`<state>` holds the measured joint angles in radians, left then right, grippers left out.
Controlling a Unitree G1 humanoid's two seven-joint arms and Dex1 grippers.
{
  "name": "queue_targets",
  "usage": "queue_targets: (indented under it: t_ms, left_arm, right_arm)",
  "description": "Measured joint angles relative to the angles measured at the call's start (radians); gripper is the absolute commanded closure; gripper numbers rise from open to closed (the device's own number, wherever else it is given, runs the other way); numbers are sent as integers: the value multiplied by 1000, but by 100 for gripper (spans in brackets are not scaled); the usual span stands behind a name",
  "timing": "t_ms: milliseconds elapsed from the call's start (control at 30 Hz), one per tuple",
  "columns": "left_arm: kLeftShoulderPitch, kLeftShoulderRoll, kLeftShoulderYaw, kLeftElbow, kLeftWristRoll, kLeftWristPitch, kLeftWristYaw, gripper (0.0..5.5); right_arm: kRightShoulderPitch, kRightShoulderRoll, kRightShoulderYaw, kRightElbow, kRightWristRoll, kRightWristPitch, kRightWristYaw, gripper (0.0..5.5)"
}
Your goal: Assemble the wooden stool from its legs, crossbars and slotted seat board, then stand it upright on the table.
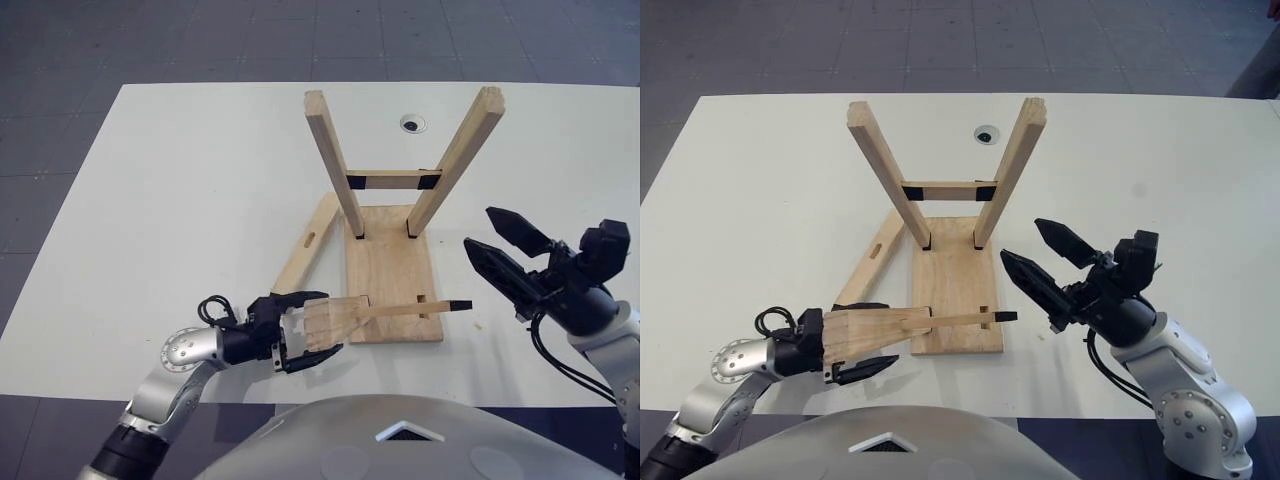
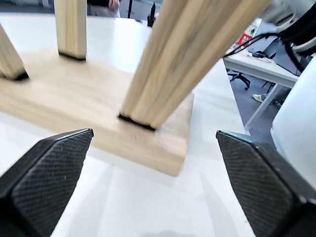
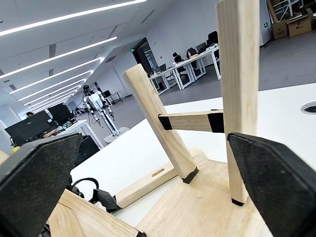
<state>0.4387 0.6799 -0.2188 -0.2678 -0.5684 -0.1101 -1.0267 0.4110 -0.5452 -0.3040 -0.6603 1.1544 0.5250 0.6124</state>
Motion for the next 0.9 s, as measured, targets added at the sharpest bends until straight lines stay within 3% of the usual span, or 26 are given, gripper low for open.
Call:
queue_targets:
  t_ms: [133,400,800,900]
  left_arm:
    - [61,23,103,-92,-46,-14,-23,87]
    - [107,25,200,-252,-133,15,-39,87]
    - [131,77,648,-581,-568,84,-87,87]
    - [99,88,680,-598,-554,143,7,87]
  right_arm:
    - [-4,5,-9,14,0,0,-3,0]
    - [-13,16,-10,35,-3,0,-2,0]
    - [-59,35,-17,120,-42,-5,-13,0]
    - [-65,43,-17,123,-51,-7,-13,0]
